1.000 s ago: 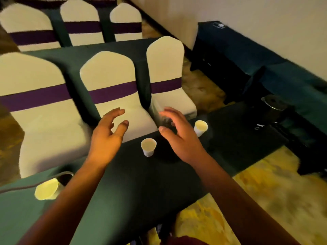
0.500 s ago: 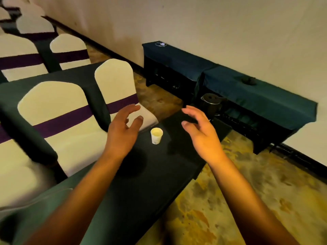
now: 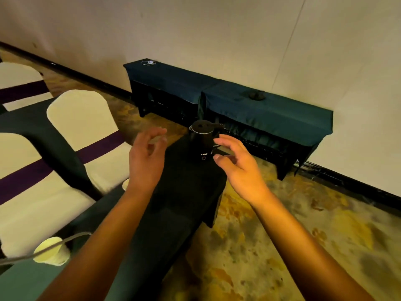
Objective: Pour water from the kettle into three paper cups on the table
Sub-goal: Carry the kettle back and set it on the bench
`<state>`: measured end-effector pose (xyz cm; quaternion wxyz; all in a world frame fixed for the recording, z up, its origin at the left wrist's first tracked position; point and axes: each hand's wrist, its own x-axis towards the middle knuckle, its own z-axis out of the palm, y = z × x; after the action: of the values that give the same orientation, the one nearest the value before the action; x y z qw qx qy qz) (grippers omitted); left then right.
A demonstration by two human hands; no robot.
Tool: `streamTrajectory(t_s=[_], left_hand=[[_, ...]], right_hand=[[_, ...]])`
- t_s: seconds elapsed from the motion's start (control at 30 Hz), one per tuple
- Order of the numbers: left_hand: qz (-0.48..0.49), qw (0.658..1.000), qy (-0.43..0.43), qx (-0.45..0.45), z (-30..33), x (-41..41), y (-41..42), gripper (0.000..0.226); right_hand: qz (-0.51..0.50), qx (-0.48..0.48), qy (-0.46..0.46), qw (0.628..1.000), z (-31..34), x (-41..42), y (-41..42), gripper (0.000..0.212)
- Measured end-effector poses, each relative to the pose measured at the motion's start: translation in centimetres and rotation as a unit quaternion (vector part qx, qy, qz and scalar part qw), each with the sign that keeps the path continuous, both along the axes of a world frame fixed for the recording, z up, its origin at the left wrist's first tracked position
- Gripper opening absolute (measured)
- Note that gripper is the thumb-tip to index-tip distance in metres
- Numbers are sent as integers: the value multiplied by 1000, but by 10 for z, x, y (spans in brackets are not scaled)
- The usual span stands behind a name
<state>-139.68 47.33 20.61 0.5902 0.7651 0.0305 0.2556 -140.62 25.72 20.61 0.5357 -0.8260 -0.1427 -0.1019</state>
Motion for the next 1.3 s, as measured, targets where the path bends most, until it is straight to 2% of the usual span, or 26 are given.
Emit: streamTrajectory(t_s=[0.27, 0.43, 0.6, 0.73, 0.93, 1.03, 1.2, 1.3], left_hand=[[-20, 998, 54, -21, -25, 76, -40, 21], [-15, 997, 72, -27, -54, 144, -33, 22], [-5, 993, 98, -69, -73, 220, -18, 22], [-2, 992, 109, -60, -83, 269, -17, 22], [35, 989, 142, -7, -111, 331, -25, 26], [66, 985, 160, -23, -130, 359, -34, 26], [116, 970, 208, -53, -163, 408, -49, 29], [139, 959, 242, -55, -177, 434, -65, 29]], right_hand=[[-35, 35, 24, 998, -15, 61, -49, 37], [-42, 47, 35, 997, -31, 124, -54, 33], [-57, 56, 46, 996, -42, 185, -48, 27], [-74, 67, 62, 993, -51, 236, -55, 24], [-94, 43, 83, 991, -86, 315, -70, 30], [-91, 33, 100, 990, -106, 363, -81, 44], [-39, -5, 133, 990, -148, 446, -102, 44], [-1, -11, 177, 984, -179, 483, -117, 50]])
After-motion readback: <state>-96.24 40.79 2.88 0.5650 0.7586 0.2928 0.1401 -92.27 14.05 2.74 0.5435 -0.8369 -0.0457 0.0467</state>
